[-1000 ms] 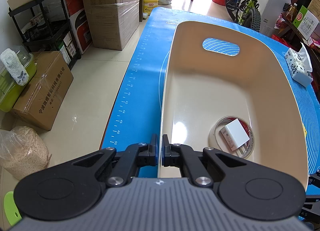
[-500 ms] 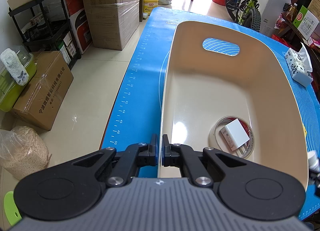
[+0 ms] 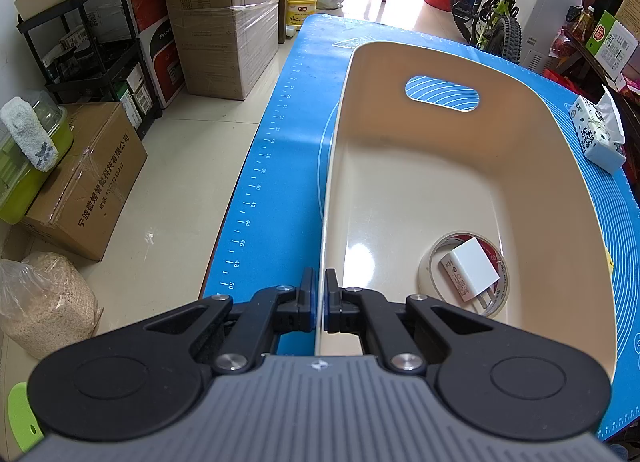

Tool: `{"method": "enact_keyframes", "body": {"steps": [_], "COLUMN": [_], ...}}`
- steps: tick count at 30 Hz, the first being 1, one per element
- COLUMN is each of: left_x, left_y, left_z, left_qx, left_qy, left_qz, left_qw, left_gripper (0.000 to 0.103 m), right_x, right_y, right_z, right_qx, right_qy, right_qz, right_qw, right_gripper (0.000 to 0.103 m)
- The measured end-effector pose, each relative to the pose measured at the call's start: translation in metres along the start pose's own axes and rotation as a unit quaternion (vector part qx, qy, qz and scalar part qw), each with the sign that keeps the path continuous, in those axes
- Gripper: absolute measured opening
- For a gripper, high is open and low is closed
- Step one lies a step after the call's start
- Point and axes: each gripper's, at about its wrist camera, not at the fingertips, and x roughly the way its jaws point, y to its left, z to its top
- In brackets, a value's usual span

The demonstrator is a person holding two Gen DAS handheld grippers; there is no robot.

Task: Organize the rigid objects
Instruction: 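Lift the pill bottle into the bin and release it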

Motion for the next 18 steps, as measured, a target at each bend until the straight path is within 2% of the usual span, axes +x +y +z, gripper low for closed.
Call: {"method": "enact_keyframes", "body": {"steps": [7,18], "left_x": [0.000,0.000], "left_y": [0.000,0.000], "left_z": [0.000,0.000], "left_qx": [0.000,0.000], "left_qy": [0.000,0.000], "left_qz": [0.000,0.000], "left_qw": [1.0000,1.0000], "left_gripper": [0.005,0.005], "right_x": [-0.004,0.024], "right_y": [0.014,0.064], "right_z": [0.025,0.047], "right_qx": [-0.002,-0.035], "right_qy": [-0.045,-0.056], "right_qz": [0.012,0.055], "right_qw": [0.999,0.996], "right_gripper": [0.045,0.045]}}
